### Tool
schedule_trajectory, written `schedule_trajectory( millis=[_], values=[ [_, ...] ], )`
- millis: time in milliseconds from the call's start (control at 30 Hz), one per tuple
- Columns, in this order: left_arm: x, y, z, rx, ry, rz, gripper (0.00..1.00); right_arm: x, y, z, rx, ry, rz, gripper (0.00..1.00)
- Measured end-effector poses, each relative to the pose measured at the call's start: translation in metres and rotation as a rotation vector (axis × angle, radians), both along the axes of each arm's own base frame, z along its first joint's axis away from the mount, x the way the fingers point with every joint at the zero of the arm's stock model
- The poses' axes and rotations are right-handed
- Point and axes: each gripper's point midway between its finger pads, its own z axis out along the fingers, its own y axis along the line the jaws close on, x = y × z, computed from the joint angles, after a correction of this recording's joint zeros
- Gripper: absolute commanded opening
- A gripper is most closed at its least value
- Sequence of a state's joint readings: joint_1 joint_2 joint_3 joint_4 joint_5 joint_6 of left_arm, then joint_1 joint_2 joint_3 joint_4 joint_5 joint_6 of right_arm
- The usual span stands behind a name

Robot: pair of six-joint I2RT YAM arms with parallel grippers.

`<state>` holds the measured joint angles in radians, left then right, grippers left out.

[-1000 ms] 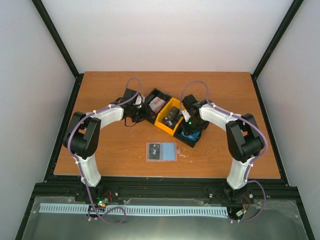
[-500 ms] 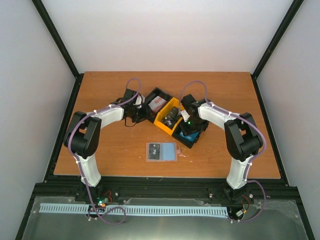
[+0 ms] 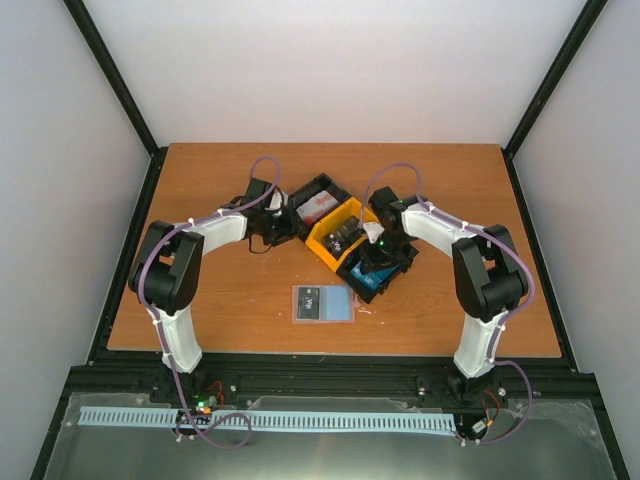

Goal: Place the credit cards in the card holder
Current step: Pick up the credit card from the storage box.

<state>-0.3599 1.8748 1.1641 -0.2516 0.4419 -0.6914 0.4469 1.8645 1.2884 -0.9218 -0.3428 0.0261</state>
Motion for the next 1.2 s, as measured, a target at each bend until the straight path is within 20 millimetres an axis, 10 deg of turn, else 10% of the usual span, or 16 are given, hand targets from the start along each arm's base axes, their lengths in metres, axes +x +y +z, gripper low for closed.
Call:
schedule_trajectory(
  millis=[967, 1200],
  values=[
    [0.001, -0.001, 0.000, -0.007, 0.000, 0.003, 0.54, -0.036, 0.014, 0.022, 0.172, 0.128, 0.010, 0.34],
    [0.001, -0.001, 0.000, -0.007, 0.000, 0.003, 0.55, -0.034, 0.017, 0.015, 0.123, 0.103, 0.049, 0.15]
  ],
)
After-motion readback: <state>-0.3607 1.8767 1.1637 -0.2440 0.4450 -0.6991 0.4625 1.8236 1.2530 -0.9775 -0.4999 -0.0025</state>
